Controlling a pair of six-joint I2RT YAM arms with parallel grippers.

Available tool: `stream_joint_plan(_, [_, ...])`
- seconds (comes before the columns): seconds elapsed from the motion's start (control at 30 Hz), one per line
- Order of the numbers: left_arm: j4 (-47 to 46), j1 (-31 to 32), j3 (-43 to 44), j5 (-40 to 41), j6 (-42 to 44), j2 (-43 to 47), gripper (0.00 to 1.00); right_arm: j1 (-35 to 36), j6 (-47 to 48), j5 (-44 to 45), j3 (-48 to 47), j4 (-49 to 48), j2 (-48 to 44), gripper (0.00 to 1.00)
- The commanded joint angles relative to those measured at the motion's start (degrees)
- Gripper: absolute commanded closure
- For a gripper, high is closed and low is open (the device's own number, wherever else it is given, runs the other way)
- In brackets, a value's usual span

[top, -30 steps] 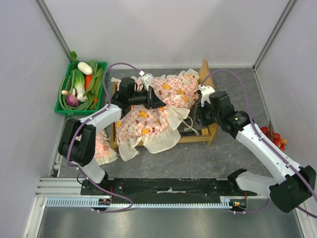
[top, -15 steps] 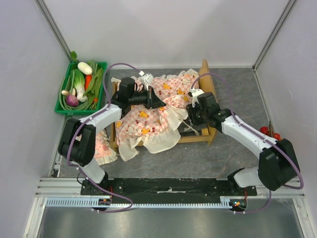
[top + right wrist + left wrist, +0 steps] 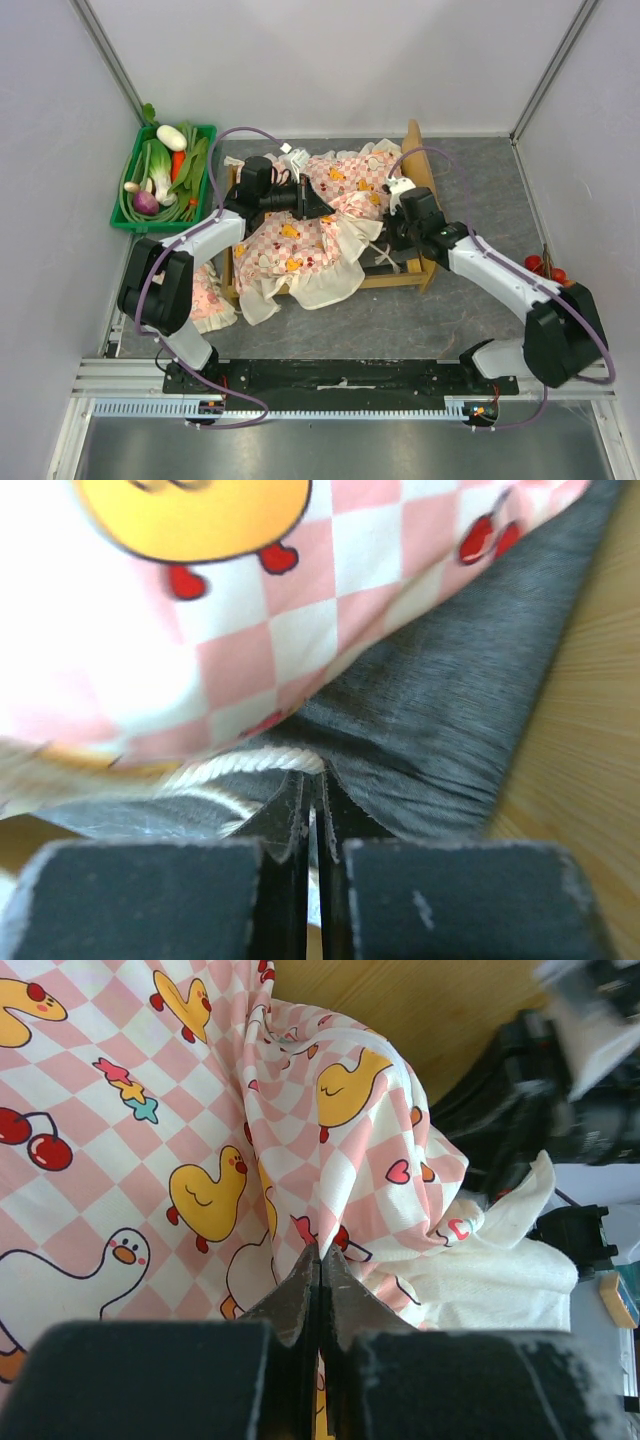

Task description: Set up the pet bed

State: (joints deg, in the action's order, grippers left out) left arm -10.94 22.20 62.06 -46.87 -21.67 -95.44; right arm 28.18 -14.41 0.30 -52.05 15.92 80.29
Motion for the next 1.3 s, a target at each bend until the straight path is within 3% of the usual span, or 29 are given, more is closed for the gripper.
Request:
stream_joint_plan(0.0, [-1.81, -0.49, 1.57, -1.47, -1.62, 0.08, 0.98, 0.21, 0.53, 2.69, -1.29, 0.07, -11.02, 0.98])
stream_joint_plan(0.27, [-2.07, -0.49, 1.75, -3.93, -2.41, -0.01, 0.97, 0.20, 2.89, -0.21, -6.39, 10.87, -19.29, 0.96])
stream_joint_plan(0.67, [-5.23, -0.49, 2.89, -10.69, -6.89, 0.17, 0.96, 0.20, 4.04, -20.50, -3.06, 27.31, -27.20, 0.98])
stream_joint_plan(0.9, [-4.53, -0.31, 2.80, -16.41, -8.04, 0.95, 0.79, 0.29, 2.55, -21.30, 4.41, 31.70, -29.49, 0.98])
stream_joint_plan(1.13, [-1.28, -0.22, 1.83, -15.71, -5.85, 5.26, 0.68, 0.38, 0.35, -21.83, 5.03, 34.61, -31.60, 0.99])
stream_joint_plan(1.27, [1.88, -0.22, 2.01, -14.21, -4.43, 7.81, 0.65, 0.38, -1.14, -16.65, 4.42, 36.72, -33.36, 0.99])
